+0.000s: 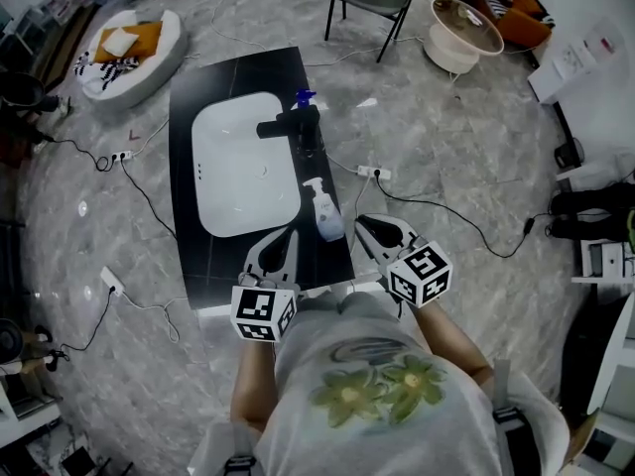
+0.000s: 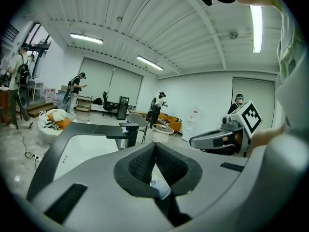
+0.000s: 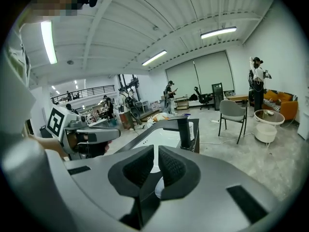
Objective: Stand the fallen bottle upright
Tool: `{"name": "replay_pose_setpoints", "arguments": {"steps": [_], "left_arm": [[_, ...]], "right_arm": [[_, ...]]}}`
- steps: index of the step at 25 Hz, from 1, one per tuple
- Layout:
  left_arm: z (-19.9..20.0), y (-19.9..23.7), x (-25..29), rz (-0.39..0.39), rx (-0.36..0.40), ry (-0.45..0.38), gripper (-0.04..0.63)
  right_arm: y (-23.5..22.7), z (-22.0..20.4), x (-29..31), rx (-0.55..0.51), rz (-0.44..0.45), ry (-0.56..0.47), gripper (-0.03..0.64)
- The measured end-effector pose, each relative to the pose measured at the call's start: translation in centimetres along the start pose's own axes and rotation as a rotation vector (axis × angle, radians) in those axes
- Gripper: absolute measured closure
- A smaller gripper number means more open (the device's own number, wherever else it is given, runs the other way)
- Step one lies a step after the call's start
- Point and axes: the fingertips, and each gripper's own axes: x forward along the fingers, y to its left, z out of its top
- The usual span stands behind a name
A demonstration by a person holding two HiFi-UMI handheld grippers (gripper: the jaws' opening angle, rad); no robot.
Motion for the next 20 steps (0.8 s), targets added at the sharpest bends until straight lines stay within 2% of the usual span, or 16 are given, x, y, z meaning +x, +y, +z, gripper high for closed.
{"name": "replay_pose_setpoints", "arguments": {"steps": [14, 20], "left_arm": [[-2.2, 2.9, 2.0, -0.011, -0.037, 0.052, 0.578], [-3.4, 3.0, 3.6, -0.04, -0.043, 0.089, 0.578]], "right_arm": [[-2.9, 0.7, 5.9, 0.1, 0.031, 0.054, 0.565], [-4.6, 0.1, 8.3, 0.148, 0.039, 0.096, 0.506]]}}
